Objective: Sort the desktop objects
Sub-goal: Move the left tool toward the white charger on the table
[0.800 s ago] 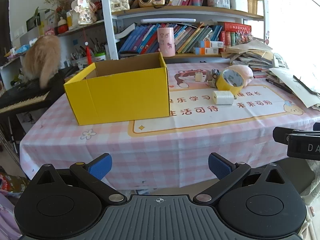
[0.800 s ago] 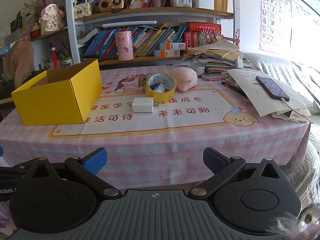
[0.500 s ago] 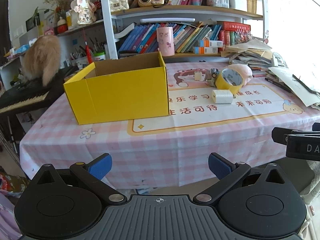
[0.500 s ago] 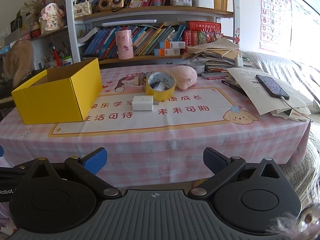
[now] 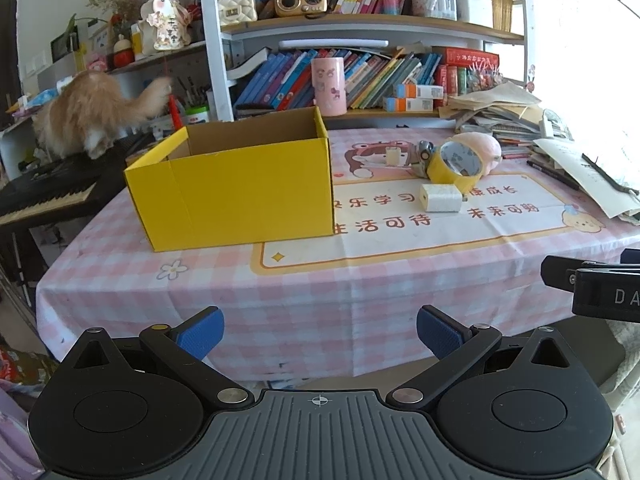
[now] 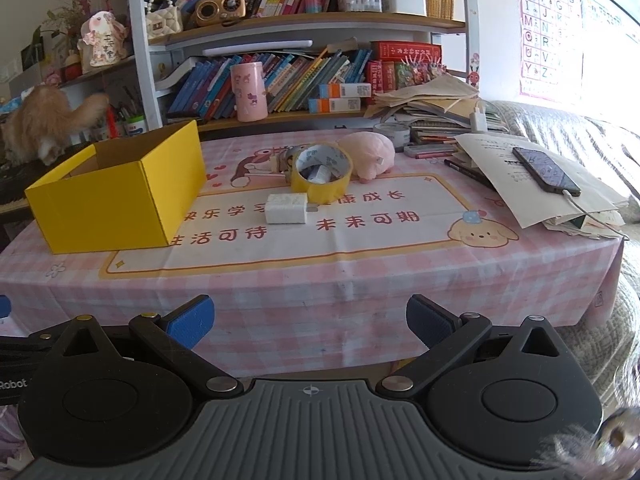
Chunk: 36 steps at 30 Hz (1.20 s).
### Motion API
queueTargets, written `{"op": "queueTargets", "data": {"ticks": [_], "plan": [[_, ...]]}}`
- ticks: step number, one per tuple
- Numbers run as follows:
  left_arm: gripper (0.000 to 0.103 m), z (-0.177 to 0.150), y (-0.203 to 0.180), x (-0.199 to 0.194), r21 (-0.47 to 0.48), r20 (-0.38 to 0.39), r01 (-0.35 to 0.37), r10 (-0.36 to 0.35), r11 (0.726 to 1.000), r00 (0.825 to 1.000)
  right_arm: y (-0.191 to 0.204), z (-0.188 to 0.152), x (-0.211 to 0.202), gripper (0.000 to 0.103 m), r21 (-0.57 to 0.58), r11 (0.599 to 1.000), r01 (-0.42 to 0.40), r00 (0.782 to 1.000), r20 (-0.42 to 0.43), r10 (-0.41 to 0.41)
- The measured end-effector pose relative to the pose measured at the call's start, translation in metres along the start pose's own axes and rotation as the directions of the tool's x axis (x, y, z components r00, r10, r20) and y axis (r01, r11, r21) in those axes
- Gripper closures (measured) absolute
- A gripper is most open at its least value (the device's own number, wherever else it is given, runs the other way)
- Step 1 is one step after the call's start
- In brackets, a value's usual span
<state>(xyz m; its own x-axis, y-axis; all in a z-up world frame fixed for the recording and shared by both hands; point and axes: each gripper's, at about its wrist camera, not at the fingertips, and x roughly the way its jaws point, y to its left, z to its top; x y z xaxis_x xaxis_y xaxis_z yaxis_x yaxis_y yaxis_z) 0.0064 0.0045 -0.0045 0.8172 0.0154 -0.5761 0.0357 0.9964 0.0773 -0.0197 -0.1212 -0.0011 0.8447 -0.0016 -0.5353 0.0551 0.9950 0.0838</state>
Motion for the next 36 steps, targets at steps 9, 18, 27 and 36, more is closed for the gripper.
{"op": "queueTargets", "data": {"ticks": [9,18,27,36], "plan": [[0.0,-0.001,0.001,0.003,-0.011,-0.018,0.006,-0.006,1.0,1.0,0.002,0.0,-0.001,0.0,-0.009,0.998,-0.056,0.998,-0.01,0.056],[0.0,-0.002,0.001,0.005,-0.006,-0.03,0.029,-0.029,1.0,0.999,0.008,0.0,0.0,0.0,-0.043,0.998,-0.049,0.999,-0.022,0.048],[0.0,-0.002,0.004,0.011,-0.018,-0.051,0.03,-0.031,0.999,0.998,0.009,-0.001,0.006,0.0,-0.049,0.998,-0.039,0.999,-0.034,0.037],[0.0,-0.001,0.003,0.018,-0.005,-0.072,0.057,-0.057,0.998,0.996,0.007,-0.001,0.013,0.0,-0.026,0.999,-0.035,0.998,-0.062,0.034]]}}
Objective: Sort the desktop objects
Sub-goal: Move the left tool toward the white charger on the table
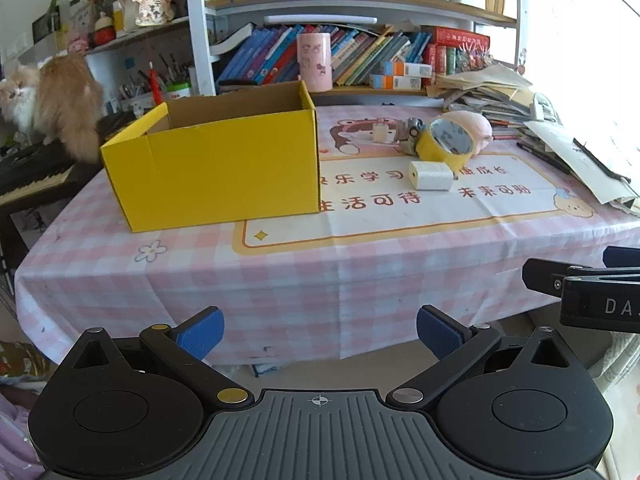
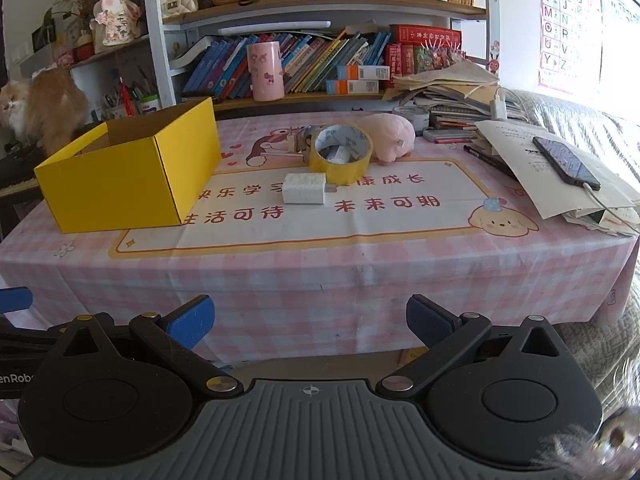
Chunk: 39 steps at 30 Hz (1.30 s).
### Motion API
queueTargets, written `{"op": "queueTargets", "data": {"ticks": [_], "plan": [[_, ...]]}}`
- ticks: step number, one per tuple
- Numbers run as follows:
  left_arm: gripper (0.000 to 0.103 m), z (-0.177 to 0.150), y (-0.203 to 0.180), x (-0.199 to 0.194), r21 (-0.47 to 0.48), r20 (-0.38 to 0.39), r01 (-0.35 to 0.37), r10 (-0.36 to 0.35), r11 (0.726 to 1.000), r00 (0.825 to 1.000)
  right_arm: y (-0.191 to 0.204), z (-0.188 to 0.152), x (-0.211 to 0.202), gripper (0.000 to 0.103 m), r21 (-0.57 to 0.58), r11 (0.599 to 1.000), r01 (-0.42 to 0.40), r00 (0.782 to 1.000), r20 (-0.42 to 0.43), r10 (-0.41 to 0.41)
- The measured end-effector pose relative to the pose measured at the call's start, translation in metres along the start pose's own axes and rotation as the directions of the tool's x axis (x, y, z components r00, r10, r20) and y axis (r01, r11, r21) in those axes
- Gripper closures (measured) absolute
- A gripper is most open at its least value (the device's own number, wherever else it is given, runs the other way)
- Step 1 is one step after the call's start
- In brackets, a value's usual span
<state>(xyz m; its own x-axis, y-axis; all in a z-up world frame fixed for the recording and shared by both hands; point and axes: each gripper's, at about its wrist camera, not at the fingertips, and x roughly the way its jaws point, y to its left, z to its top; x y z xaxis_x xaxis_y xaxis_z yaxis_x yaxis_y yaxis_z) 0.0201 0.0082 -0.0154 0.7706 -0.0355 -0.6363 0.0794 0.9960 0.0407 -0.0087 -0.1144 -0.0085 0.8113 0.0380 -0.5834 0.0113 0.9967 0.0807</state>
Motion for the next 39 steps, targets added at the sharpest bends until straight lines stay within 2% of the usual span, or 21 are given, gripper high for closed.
{"op": "queueTargets", "data": {"ticks": [11,30,36,39], "plan": [[0.0,0.003,0.001,0.005,0.009,-0.003,0.012,-0.012,1.0,1.0,0.003,0.001,0.002,0.0,-0.001,1.0,-0.011,1.0,0.008,0.011],[0.0,0.01,-0.004,0.014,0.034,0.0,0.047,-0.047,0.998,0.999,0.001,0.005,0.006,0.0,-0.01,1.0,0.025,1.0,0.018,-0.025],[0.0,0.016,-0.011,0.016,0.051,0.02,0.088,-0.089,0.995,0.996,-0.003,0.009,0.006,0.0,-0.011,0.999,0.034,0.999,0.026,-0.033],[0.0,0.018,-0.017,0.019,0.064,0.021,0.114,-0.115,0.991,0.993,-0.008,0.011,0.007,0.0,0.005,1.0,0.007,1.0,0.021,-0.007]]}}
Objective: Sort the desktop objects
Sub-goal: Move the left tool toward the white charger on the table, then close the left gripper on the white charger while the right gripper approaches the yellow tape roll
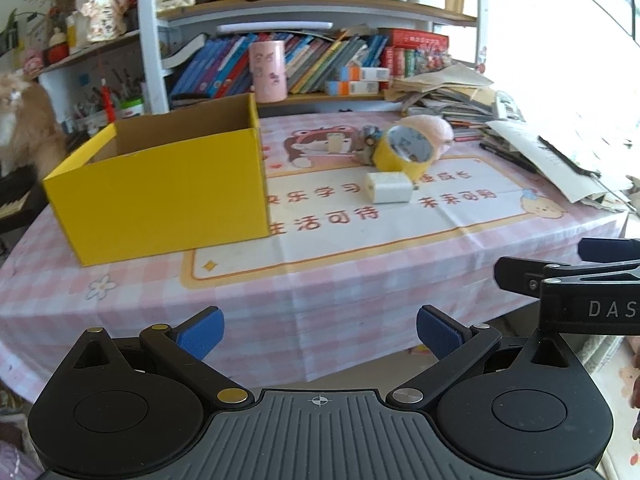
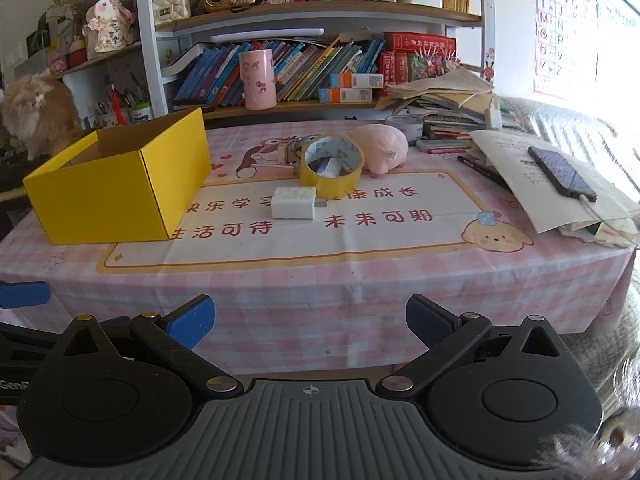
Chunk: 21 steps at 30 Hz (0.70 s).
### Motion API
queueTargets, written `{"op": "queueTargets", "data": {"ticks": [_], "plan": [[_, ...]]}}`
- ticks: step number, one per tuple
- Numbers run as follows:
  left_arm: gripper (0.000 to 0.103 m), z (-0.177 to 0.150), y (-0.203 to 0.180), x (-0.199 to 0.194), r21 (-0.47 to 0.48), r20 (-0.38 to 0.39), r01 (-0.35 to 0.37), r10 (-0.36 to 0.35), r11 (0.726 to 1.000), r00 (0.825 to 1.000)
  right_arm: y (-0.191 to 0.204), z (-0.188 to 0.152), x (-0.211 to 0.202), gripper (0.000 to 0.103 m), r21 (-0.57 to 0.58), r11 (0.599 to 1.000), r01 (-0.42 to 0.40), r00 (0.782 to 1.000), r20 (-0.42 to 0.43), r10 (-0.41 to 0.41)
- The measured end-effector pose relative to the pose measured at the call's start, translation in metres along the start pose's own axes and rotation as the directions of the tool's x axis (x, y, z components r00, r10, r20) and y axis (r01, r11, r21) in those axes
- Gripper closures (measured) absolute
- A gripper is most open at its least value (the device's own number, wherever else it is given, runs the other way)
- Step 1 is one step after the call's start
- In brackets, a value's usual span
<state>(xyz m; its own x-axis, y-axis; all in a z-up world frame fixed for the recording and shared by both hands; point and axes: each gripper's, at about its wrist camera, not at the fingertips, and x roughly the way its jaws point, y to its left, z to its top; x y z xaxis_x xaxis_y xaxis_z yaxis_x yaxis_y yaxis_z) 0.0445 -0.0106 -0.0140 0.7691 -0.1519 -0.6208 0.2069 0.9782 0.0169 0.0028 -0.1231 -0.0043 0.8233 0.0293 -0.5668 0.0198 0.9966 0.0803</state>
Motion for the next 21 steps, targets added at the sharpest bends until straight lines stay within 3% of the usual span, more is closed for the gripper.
{"op": "queueTargets", "data": {"ticks": [12,16,21], "plan": [[0.0,0.019,-0.027,0.031,0.036,-0.01,0.064,-0.064,0.997,0.998,-0.028,0.008,0.01,0.0,0.019,0.999,0.042,0.999,0.0,-0.042],[0.001,0.029,-0.036,0.045,0.04,-0.014,0.086,-0.086,0.995,0.996,-0.037,0.016,0.021,0.004,0.006,0.999,0.05,0.999,-0.013,-0.05],[0.002,0.043,-0.048,0.066,0.045,-0.021,0.088,-0.087,0.995,0.996,-0.051,0.029,0.04,0.016,-0.013,0.999,0.042,0.999,-0.033,-0.043]]}}
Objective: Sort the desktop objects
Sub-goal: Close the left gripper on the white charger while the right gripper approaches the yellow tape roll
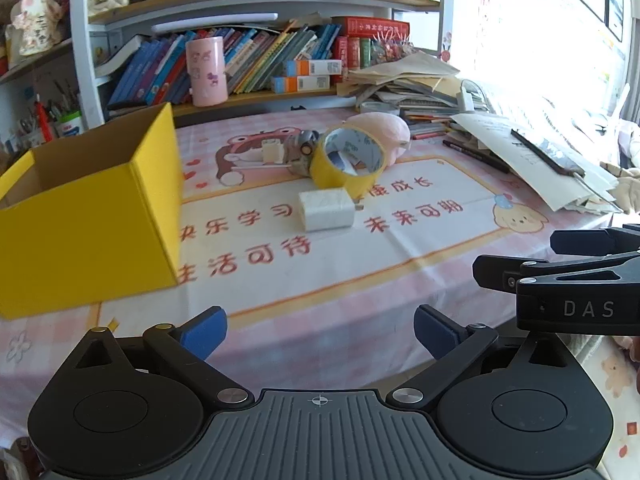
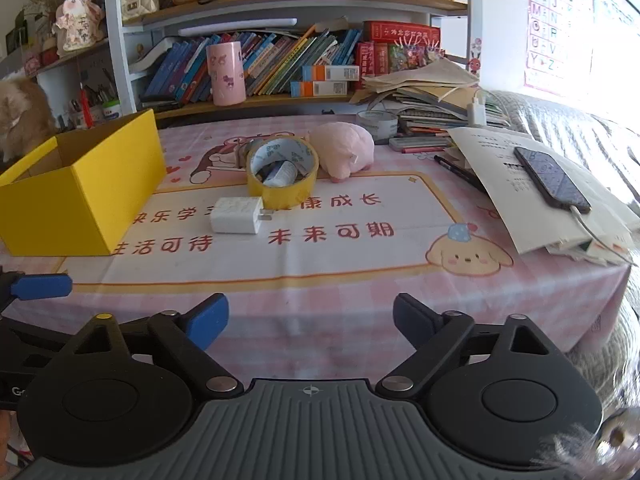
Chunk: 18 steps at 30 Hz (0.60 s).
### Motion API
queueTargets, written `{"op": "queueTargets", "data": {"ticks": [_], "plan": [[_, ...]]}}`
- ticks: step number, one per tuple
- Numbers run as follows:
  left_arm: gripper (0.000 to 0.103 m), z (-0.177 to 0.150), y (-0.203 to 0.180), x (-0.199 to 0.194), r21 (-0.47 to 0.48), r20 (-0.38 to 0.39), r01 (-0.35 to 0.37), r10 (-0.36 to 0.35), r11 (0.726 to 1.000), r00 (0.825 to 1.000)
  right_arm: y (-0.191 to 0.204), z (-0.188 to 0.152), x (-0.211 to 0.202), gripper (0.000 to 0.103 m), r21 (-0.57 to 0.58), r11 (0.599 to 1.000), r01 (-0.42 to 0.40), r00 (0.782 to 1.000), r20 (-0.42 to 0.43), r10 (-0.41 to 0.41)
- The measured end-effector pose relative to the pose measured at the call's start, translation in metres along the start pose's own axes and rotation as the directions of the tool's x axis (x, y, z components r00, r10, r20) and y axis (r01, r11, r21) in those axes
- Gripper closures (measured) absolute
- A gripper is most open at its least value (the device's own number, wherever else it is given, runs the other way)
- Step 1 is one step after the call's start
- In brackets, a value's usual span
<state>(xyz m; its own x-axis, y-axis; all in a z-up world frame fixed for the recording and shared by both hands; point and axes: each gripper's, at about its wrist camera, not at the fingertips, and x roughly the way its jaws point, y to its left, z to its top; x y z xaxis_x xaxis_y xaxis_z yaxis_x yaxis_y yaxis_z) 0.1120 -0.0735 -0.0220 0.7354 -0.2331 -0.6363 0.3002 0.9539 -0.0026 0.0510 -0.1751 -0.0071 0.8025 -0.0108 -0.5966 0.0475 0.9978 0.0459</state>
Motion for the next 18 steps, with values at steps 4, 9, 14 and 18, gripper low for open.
{"op": "queueTargets", "data": {"ticks": [4,9,14,18], "plan": [[0.002,0.014,-0.005,0.015,-0.012,-0.005,-0.011,0.011,1.0,1.0,-0.013,0.014,0.016,0.016,-0.016,1.0,-0.011,1.0,-0.006,0.011],[0.002,0.029,-0.013,0.029,-0.028,-0.01,-0.039,0.039,0.999,0.999,-0.027,0.032,0.037,0.016,-0.037,0.999,-0.031,0.999,-0.024,0.03],[0.002,0.047,-0.021,0.039,-0.046,0.0,-0.07,0.07,0.997,0.998,-0.043,0.05,0.054,0.016,-0.047,0.997,-0.068,0.998,-0.02,0.067],[0.007,0.061,-0.027,0.05,-0.056,0.009,-0.093,0.094,0.994,0.996,-0.057,0.063,0.064,0.016,-0.053,0.994,-0.092,0.996,-0.007,0.092]]}}
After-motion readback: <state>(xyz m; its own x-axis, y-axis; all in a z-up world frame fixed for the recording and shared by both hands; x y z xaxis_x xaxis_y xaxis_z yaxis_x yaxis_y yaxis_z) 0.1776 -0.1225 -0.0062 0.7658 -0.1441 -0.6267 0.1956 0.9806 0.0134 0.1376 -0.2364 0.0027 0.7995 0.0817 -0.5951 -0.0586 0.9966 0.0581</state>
